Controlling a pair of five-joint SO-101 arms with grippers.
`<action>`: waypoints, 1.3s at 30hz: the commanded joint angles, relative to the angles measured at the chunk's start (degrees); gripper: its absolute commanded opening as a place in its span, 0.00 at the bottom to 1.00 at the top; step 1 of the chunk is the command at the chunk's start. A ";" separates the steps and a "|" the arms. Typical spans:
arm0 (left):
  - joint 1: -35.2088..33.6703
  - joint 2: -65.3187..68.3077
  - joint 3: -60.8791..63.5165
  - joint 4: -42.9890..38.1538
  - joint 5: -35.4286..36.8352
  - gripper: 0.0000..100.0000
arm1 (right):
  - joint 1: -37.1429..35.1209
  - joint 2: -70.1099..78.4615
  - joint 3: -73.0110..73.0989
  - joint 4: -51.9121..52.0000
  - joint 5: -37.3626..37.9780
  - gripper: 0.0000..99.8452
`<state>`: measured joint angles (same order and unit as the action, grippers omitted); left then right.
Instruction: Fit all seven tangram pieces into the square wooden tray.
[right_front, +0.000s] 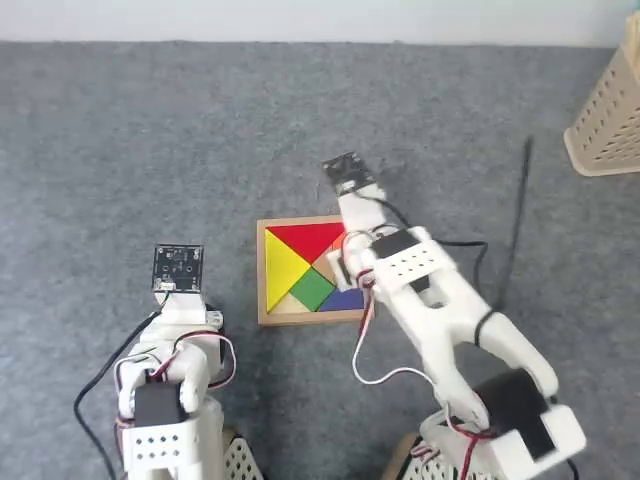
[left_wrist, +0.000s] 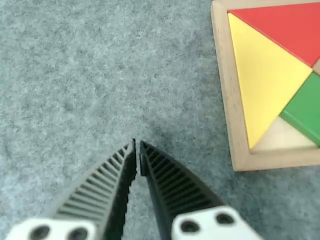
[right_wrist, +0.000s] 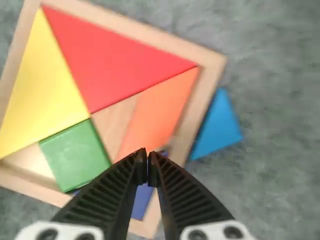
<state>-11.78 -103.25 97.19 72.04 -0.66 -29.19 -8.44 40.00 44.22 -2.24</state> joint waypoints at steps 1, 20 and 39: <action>-0.35 -0.88 -0.66 0.26 0.44 0.01 | 2.51 -3.91 -2.37 0.48 0.97 0.01; -0.35 -0.88 -0.66 0.26 0.44 0.01 | 9.36 19.47 -24.00 6.64 1.05 0.16; -0.35 -0.88 -0.66 0.26 0.44 0.01 | 9.27 24.13 -26.73 12.26 6.95 0.16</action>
<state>-11.78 -103.25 97.19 72.04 -0.66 -20.84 16.62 15.65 55.65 2.24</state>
